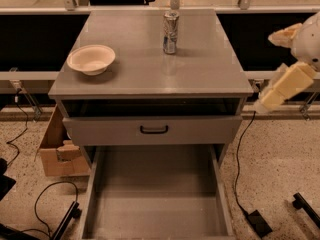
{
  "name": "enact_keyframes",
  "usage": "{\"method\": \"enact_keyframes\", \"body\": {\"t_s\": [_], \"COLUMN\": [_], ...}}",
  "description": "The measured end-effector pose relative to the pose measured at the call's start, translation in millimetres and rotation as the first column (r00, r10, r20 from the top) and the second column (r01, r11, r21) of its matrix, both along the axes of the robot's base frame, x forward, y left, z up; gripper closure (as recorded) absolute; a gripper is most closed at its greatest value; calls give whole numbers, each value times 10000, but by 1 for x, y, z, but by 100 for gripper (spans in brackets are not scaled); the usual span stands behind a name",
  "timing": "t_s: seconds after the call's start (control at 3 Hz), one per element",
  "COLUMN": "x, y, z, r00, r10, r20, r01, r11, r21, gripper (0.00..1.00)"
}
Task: Place redbull can into middle drawer
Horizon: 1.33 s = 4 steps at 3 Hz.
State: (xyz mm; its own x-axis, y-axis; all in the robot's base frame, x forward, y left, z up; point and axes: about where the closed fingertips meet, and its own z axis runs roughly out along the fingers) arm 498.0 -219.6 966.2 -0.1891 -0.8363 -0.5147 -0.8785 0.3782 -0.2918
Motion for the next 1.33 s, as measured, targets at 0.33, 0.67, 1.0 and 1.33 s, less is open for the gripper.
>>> {"method": "enact_keyframes", "body": {"t_s": [0.33, 0.67, 1.0, 1.33], "x": [70, 123, 136, 134], "y": [5, 16, 17, 18], "z": [27, 54, 58, 58], "r00": [9849, 9566, 9532, 9540], "r10": [-280, -616, -815, -772], "r20": [1710, 2848, 2912, 2897], "r01": [-98, -568, -623, -620], "r11": [9763, 9193, 8895, 8945], "r21": [2163, 3895, 4528, 4427], "gripper": [0, 0, 0, 0]}}
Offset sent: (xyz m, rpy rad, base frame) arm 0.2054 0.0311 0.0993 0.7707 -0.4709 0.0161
